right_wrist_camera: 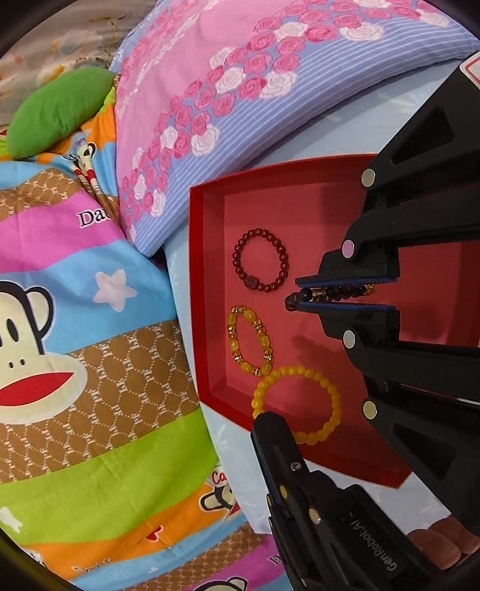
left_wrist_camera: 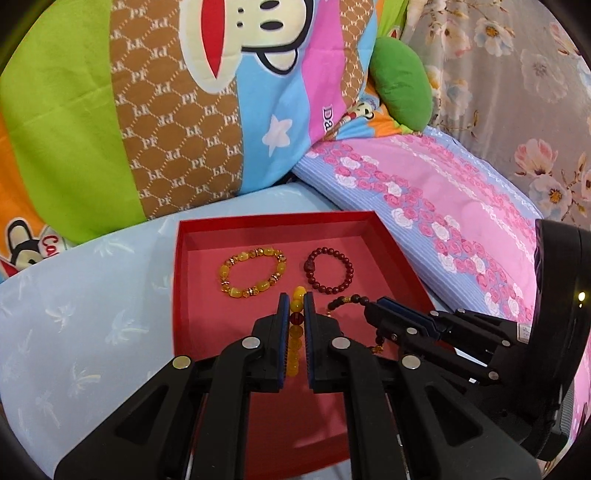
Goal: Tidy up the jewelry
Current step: 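Carry both held bracelets into the red box, then open both tools to release the bracelets in the red box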
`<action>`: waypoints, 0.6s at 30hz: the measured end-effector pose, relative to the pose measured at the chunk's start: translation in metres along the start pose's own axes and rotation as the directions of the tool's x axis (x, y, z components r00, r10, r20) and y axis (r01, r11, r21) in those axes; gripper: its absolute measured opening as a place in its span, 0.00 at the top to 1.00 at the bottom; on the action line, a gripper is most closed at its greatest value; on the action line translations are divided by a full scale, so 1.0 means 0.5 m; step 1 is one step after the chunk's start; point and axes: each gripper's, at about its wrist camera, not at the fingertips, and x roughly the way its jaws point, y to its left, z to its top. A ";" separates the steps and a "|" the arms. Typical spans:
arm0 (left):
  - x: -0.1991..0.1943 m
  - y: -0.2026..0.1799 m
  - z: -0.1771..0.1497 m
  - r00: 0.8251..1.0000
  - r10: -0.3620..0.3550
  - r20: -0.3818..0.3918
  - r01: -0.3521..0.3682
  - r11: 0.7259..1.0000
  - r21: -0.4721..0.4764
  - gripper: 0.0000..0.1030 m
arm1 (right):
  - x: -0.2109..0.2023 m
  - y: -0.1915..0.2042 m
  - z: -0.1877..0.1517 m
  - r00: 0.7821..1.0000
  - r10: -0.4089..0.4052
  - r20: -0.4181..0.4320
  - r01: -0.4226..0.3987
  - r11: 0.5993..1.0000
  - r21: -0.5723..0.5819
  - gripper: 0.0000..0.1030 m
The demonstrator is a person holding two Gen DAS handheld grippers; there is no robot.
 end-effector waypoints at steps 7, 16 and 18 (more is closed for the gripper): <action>0.067 0.013 -0.011 0.996 0.053 -0.069 -0.052 0.998 0.019 0.93 | 0.045 -0.021 0.001 0.993 -0.102 -0.062 0.102 0.995 -0.009 0.92; 0.077 0.030 -0.028 0.974 0.223 -0.050 -0.223 0.975 0.002 0.57 | 0.019 -0.030 -0.009 0.990 -0.142 -0.003 0.142 0.990 -0.015 0.74; 0.067 0.037 -0.028 0.970 0.242 -0.030 -0.243 0.970 -0.018 0.55 | 0.006 -0.026 -0.014 0.991 -0.135 0.014 0.136 0.991 -0.017 0.74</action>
